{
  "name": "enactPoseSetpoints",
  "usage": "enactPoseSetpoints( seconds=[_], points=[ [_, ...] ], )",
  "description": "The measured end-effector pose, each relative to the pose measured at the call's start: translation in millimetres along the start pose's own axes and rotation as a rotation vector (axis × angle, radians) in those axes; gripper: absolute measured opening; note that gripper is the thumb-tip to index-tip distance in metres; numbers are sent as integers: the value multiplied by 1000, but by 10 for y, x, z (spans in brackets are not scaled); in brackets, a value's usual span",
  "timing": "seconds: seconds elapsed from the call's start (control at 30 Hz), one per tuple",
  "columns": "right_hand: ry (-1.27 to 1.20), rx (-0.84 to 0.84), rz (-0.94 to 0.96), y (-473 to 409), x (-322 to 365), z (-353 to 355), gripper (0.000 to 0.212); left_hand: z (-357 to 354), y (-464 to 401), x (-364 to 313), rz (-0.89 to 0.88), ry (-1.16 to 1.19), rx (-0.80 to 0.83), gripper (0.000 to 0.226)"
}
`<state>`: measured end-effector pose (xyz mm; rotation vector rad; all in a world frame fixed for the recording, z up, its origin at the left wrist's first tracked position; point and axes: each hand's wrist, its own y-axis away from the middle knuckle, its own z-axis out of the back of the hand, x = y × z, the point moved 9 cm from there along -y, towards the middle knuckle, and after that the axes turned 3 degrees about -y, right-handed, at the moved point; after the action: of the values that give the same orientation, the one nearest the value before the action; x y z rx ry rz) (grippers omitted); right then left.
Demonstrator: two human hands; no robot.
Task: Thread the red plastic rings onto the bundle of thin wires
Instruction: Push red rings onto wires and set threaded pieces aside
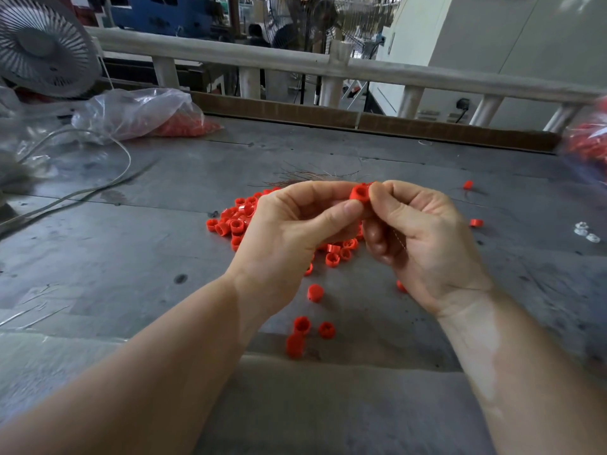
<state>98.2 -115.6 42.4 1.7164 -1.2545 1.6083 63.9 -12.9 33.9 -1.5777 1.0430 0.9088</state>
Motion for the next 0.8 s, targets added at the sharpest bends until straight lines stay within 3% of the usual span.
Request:
enactPoseSetpoints(
  seconds=[0.6,0.8],
  points=[
    [-100,109,-50,5,-30,-112,34,-61,13,-41,-6,91,-17,3],
    [-146,127,-89,1,-77,-122,33,-65,16,-32,-17,67,14,19]
  ],
)
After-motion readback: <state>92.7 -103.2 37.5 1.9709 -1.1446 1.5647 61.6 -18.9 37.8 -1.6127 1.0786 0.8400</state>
